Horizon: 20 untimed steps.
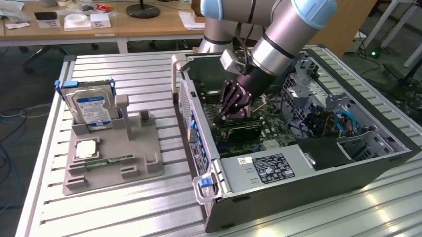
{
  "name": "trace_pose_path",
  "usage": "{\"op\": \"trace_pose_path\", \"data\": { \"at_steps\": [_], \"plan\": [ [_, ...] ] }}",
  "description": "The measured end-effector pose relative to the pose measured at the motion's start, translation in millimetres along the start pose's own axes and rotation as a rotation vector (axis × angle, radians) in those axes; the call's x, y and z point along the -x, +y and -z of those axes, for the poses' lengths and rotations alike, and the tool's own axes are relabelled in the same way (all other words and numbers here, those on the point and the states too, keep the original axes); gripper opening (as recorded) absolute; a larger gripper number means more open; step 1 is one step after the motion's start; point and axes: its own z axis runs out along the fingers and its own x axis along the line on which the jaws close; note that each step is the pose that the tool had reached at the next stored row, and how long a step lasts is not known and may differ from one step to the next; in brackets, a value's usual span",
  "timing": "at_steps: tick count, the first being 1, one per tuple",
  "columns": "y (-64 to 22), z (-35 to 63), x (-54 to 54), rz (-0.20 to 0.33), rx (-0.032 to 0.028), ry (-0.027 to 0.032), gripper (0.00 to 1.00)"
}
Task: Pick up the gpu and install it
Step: 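Press down on the gpu until it lock into place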
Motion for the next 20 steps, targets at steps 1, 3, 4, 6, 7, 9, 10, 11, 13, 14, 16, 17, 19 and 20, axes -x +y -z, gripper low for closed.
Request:
{"op": "trace_pose_path", "data": {
  "at_steps": [1, 3, 4, 6, 7, 9, 10, 11, 13, 14, 16, 17, 19, 20],
  "plan": [
    [0.0, -0.1, 0.5, 0.001, -0.018, -0.0003, 0.1],
    [0.0, -0.2, 1.5, 0.003, -0.0551, -0.0008, 0.1],
    [0.0, -0.1, 1.9, 0.004, -0.0729, -0.0011, 0.1],
    [0.0, -0.3, 2.7, 0.005, -0.1089, -0.0019, 0.1],
    [0.0, -0.3, 3.2, 0.006, -0.127, -0.0023, 0.1],
    [0.0, -0.3, 4.0, 0.007, -0.1645, -0.003, 0.1],
    [0.1, -0.4, 4.3, 0.007, -0.1813, -0.0036, 0.1],
    [0.0, -0.4, 4.7, 0.008, -0.2005, -0.0041, 0.1],
    [0.0, -0.5, 5.5, 0.009, -0.2364, -0.0051, 0.1],
    [-0.1, -0.6, 6.1, 0.009, -0.2538, -0.0055, 0.1],
    [0.0, -0.6, 6.9, 0.01, -0.2876, -0.0061, 0.1],
    [0.0, -0.7, 7.1, 0.011, -0.3056, -0.0067, 0.1],
    [-0.1, -0.9, 7.2, 0.011, -0.3287, -0.0075, 0.1],
    [-0.2, -1.0, 7.2, 0.011, -0.3302, -0.0077, 0.1]
  ]
}}
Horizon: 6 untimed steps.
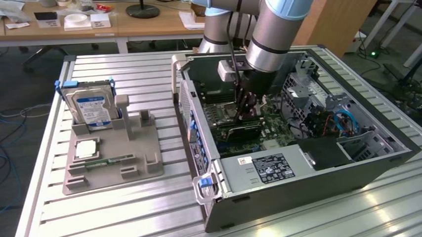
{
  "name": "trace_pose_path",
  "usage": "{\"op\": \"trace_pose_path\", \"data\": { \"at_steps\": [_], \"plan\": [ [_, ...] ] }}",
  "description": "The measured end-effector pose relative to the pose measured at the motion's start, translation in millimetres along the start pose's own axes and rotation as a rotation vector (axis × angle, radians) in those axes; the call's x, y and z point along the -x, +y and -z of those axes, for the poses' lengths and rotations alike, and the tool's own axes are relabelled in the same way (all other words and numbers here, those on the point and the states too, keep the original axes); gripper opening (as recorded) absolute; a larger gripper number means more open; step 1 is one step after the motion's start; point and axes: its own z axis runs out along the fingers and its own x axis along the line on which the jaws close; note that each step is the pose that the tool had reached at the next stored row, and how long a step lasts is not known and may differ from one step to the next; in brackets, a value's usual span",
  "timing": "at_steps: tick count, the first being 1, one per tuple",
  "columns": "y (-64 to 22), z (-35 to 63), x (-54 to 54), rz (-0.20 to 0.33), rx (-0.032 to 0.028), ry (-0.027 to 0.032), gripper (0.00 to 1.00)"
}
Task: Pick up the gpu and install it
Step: 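Press down on the gpu until it lock into place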
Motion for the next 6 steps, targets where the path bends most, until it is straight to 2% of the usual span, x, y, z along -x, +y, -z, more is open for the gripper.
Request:
{"op": "trace_pose_path", "data": {
  "at_steps": [6],
  "plan": [
    [0.0, 0.1, 0.0, 0.0, 0.0001, 0.0003, 0.1]
  ]
}}
